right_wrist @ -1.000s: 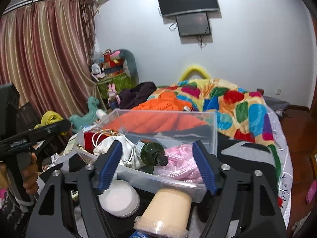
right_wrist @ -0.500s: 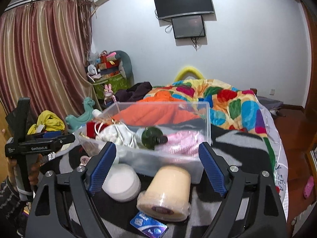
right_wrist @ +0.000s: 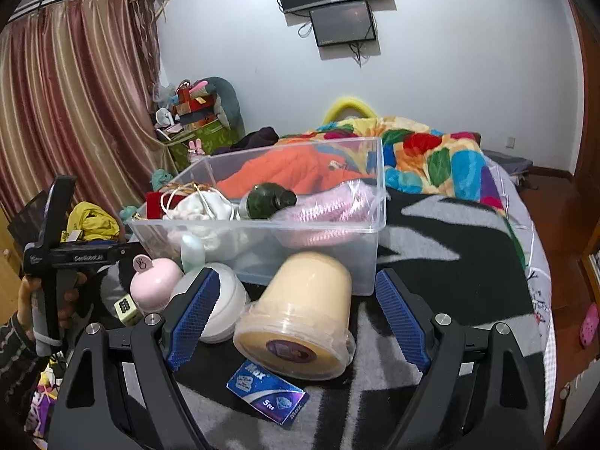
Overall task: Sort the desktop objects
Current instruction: 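Grasp the gourd ornament with the left tool while the right tool grasps the beige cylinder container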
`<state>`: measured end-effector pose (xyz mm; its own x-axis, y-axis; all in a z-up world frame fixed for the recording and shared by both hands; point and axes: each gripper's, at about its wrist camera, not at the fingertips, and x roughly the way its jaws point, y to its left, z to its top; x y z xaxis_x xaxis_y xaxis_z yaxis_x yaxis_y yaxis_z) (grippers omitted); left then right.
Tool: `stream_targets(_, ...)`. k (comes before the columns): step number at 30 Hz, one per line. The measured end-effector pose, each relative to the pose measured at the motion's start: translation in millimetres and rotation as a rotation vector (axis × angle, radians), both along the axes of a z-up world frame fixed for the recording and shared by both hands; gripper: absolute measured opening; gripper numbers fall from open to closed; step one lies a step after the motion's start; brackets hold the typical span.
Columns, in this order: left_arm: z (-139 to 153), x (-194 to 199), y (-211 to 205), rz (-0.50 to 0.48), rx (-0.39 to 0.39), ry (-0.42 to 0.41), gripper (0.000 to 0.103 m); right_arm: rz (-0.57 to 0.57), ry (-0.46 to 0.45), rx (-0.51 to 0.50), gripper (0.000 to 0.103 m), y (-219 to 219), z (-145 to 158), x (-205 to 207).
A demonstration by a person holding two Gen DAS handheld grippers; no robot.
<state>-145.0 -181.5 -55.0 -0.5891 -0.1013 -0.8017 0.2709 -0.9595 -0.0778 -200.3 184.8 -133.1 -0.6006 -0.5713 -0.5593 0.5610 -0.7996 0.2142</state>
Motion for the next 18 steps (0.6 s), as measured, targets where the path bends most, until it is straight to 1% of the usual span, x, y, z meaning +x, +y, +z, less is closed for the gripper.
stream_targets(5,-8.0,-15.1,-3.0,0.001,0.043,-0.033,0.093,0.010,-0.022,0.008,0.083,-2.3,-9.7,0.1)
stream_targets(7,-11.5,-21.9,-2.9,-0.007,0.059,-0.032,0.093,0.016,-0.033,0.009,0.083,-2.4,-13.2,-0.6)
stream_targets(10,-14.5,-29.4,-3.8,-0.001,0.063,-0.035,0.094,0.018,-0.050,0.001,0.083,-1.9,-16.6,-1.4)
stream_targets(11,-17.1,-32.2,-4.1,-0.007,0.065,-0.050,0.094,0.018,-0.054,-0.001,0.083,-1.7,-18.0,-1.5)
stream_targets(12,-20.2,-33.6,-3.6,-0.009,0.056,-0.064,0.094,0.019,-0.060,-0.003,0.083,-1.8,-19.1,-1.8)
stream_targets(14,-23.0,-33.1,2.0,-0.009,-0.005,-0.070,0.094,0.023,-0.073,-0.006,0.083,-3.2,-22.5,-2.0)
stream_targets(15,-22.2,-31.8,4.2,-0.009,-0.022,-0.064,0.094,0.026,-0.078,-0.005,0.083,-4.1,-23.9,-2.4)
stream_targets(18,-21.8,-29.7,4.1,-0.011,-0.022,-0.056,0.091,0.031,-0.091,0.005,0.083,-7.8,-29.7,-2.8)
